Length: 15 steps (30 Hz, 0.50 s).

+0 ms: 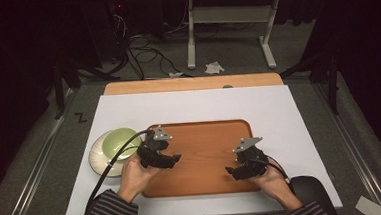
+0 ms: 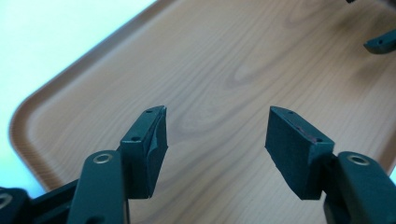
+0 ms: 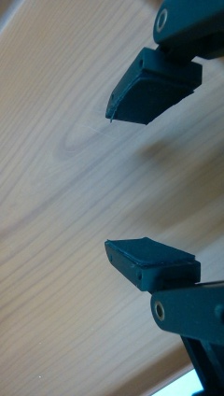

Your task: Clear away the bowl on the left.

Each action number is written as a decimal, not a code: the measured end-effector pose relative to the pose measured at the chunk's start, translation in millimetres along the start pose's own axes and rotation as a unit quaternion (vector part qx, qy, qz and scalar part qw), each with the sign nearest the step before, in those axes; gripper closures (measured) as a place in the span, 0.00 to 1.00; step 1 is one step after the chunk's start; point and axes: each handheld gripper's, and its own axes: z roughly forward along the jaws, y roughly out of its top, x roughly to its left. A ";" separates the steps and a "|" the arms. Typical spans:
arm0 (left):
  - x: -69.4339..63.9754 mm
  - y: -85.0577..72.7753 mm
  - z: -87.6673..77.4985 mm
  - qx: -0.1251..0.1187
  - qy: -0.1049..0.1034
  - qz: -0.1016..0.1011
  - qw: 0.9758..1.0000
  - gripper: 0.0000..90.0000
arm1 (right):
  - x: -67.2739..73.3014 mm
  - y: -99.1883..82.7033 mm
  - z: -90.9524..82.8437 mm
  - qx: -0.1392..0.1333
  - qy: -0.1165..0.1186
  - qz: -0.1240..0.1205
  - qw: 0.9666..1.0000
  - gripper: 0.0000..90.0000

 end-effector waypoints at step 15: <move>15.0 -3.3 -13.7 -0.021 0.012 -0.031 0.999 0.43 | -0.2 -0.1 0.5 0.002 0.003 0.002 1.000 0.37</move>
